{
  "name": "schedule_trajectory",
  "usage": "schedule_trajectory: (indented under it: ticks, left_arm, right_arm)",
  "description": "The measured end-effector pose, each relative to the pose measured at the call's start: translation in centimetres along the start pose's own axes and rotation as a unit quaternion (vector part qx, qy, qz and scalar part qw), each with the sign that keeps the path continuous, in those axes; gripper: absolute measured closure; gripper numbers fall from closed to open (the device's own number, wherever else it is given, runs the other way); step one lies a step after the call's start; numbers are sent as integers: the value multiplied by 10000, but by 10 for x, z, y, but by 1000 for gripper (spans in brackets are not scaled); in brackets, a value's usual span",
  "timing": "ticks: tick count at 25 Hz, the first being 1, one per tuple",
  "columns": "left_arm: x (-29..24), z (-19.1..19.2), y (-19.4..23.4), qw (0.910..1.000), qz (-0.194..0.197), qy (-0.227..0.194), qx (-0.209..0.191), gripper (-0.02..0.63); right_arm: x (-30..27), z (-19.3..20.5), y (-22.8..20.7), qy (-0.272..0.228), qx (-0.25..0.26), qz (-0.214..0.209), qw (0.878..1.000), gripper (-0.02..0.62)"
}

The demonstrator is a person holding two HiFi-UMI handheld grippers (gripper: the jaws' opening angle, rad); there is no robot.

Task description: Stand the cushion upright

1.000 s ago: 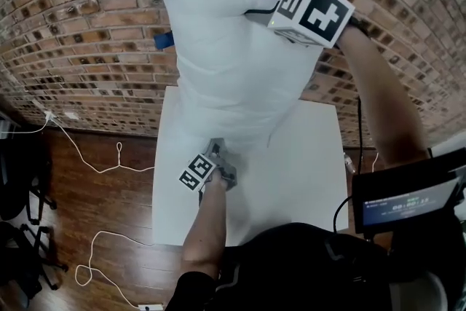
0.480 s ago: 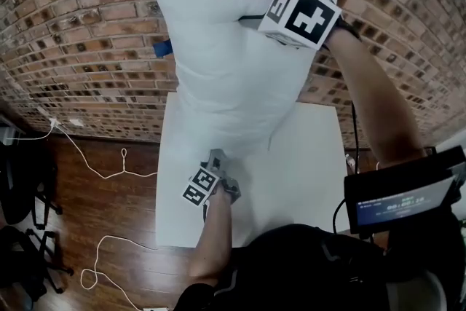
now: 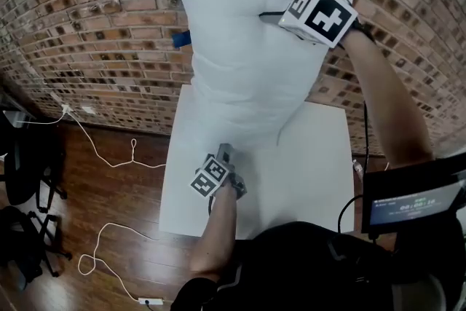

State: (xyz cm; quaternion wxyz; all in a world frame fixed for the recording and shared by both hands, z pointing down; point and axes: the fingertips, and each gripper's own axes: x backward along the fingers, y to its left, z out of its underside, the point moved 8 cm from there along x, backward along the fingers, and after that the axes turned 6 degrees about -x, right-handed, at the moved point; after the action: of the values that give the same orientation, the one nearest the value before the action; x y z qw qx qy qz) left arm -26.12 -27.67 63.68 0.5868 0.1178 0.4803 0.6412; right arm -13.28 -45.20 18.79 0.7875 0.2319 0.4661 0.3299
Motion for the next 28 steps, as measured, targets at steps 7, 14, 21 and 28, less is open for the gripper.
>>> schedule_trajectory:
  ticks: [7, 14, 21, 28]
  left_arm:
    - [25, -6, -10, 9997, 103, -182, -100, 364]
    - [62, -27, -32, 9930, 843, -823, -36, 401]
    - [95, -63, -42, 9861, 940, -1114, -797, 458]
    - [122, -75, -72, 9628, 1669, -1158, -1783, 543]
  right_arm:
    - [10, -3, 1, -86, -73, 131, 9999, 259]
    - [48, -3, 6, -228, -141, 373, 9989, 262]
    - [97, 26, 19, -575, -903, 535, 9928, 370]
    - [140, 58, 45, -1015, -1897, 702, 9740, 454]
